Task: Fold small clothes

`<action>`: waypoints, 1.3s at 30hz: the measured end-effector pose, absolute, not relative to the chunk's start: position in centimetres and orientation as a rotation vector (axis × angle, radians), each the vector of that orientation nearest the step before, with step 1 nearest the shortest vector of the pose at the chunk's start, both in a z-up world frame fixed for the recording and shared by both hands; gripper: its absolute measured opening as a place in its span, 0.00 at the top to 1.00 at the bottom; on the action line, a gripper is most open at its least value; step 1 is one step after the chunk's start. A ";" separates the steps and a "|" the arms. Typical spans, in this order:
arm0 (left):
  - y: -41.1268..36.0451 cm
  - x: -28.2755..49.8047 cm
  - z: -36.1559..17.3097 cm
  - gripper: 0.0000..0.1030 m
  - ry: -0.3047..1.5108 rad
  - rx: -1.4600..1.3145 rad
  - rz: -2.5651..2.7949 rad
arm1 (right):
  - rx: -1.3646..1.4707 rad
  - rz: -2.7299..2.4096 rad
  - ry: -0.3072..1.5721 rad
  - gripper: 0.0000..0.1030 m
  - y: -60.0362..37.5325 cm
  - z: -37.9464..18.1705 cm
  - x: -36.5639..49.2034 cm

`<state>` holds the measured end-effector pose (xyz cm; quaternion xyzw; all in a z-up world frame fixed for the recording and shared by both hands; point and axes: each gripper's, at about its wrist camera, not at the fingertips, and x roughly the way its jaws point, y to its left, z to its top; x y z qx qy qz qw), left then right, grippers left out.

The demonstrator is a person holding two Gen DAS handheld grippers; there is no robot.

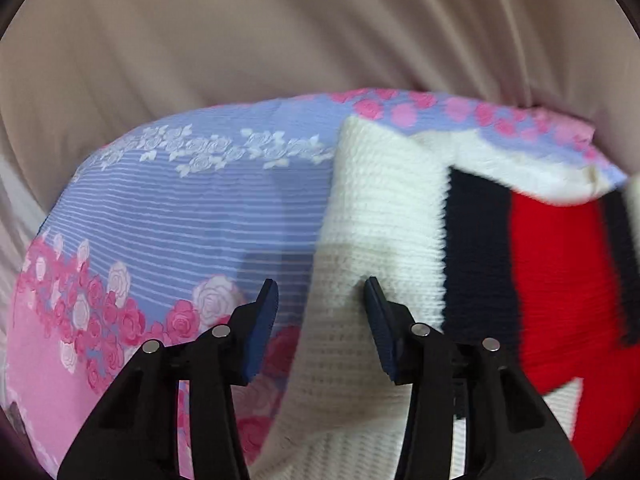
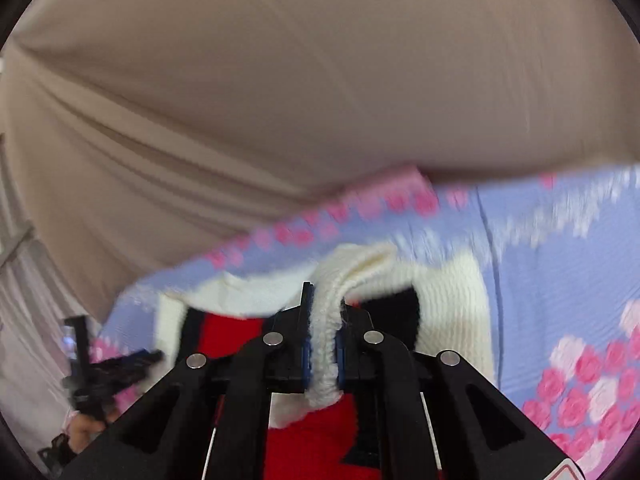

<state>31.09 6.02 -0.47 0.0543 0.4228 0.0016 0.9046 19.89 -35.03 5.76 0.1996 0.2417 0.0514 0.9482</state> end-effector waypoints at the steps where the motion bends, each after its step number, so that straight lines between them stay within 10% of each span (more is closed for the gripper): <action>1: 6.2 31.2 -0.9 0.56 0.882 0.106 0.004 | 0.374 0.029 0.553 0.92 -35.7 3.8 20.9; 4: 5.8 31.1 -1.2 0.56 0.869 0.129 0.016 | 0.409 -0.051 0.789 0.93 -37.8 -3.6 24.0; 17: 7.8 25.8 1.2 0.53 0.802 0.128 -0.016 | 0.371 -0.082 0.663 0.79 -36.9 0.0 16.0; 28: 7.8 24.9 -1.1 0.44 0.904 0.104 -0.017 | 0.314 -0.080 0.849 0.90 -33.7 -4.0 18.6; 34: 11.7 15.8 1.0 0.38 0.848 0.144 -0.092 | 0.209 -0.168 0.753 0.41 -32.7 -1.4 6.4; 39: 15.2 7.8 -0.7 0.37 0.947 -0.058 -0.230 | 0.173 -0.217 0.833 0.34 -30.7 -4.4 -3.1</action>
